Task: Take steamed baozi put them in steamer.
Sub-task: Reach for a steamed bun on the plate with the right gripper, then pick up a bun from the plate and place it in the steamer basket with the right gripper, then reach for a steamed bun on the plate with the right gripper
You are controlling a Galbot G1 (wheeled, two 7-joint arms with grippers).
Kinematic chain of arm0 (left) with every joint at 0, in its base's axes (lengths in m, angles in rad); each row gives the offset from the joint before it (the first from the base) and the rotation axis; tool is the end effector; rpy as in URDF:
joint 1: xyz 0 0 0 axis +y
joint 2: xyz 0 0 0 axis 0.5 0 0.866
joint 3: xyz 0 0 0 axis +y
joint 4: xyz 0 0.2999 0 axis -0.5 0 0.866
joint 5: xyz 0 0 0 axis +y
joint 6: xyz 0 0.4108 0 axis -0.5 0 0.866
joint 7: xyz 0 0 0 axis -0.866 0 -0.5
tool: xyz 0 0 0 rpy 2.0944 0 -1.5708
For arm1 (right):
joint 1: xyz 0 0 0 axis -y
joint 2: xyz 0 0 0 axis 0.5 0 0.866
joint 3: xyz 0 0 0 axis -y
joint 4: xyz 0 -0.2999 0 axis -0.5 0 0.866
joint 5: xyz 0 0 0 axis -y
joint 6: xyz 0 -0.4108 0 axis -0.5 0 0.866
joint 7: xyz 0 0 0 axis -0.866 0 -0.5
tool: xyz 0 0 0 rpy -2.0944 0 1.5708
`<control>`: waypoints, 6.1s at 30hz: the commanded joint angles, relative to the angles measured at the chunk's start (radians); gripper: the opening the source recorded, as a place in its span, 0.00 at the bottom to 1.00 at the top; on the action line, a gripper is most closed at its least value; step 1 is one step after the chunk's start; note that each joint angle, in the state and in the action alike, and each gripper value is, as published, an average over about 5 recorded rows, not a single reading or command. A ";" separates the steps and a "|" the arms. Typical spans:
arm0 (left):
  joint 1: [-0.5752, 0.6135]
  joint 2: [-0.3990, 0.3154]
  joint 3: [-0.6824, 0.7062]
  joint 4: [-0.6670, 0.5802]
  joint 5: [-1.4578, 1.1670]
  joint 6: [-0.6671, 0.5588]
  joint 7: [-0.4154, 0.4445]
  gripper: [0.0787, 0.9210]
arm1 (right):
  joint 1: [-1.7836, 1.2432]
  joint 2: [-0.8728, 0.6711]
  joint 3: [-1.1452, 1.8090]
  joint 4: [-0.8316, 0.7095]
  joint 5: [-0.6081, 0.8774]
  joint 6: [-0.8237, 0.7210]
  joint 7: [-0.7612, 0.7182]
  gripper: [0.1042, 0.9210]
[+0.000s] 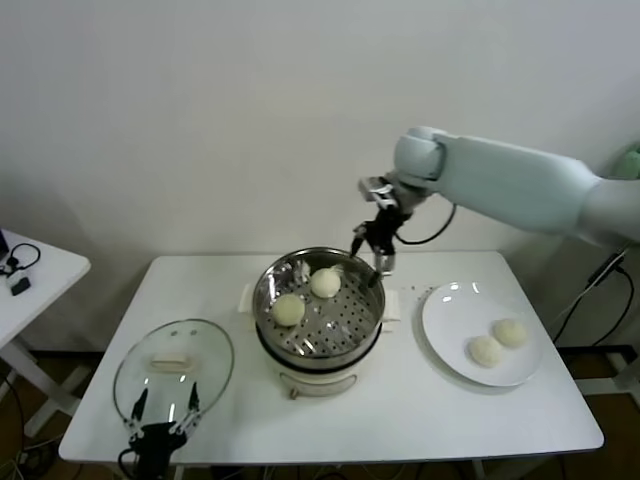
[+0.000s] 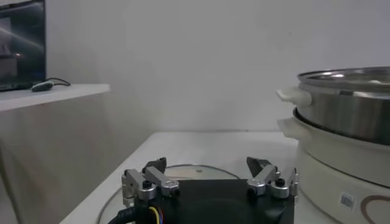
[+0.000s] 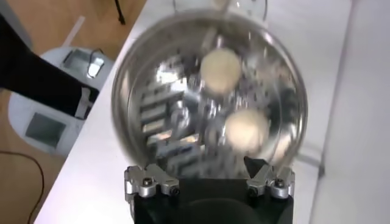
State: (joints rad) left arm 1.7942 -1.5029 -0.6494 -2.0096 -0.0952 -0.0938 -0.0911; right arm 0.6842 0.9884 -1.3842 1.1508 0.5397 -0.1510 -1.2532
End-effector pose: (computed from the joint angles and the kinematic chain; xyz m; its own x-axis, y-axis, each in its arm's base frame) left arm 0.1879 0.0551 -0.3401 -0.9649 -0.1726 0.1980 -0.1633 0.9846 0.0624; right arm 0.5974 0.0386 -0.0289 -0.0052 -0.2901 0.9570 -0.9539 -0.2858 -0.0919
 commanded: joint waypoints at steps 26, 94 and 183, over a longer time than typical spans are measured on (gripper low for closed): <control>0.057 0.003 -0.031 0.015 -0.009 -0.108 0.099 0.88 | -0.746 -0.320 0.690 -0.141 -0.722 0.210 -0.031 0.88; 0.029 0.003 -0.035 0.008 -0.009 -0.066 0.058 0.88 | -0.077 -0.246 0.279 0.335 -0.676 0.455 -0.074 0.74; 0.025 0.003 -0.015 0.007 0.020 -0.036 0.050 0.88 | -0.231 0.144 0.340 0.384 -0.919 0.847 -0.019 0.88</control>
State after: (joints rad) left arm 1.8189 -1.5022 -0.6650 -2.0021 -0.0746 -0.1300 -0.0407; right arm 0.3841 1.1365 -1.0877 1.5887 -0.4523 0.6920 -1.2650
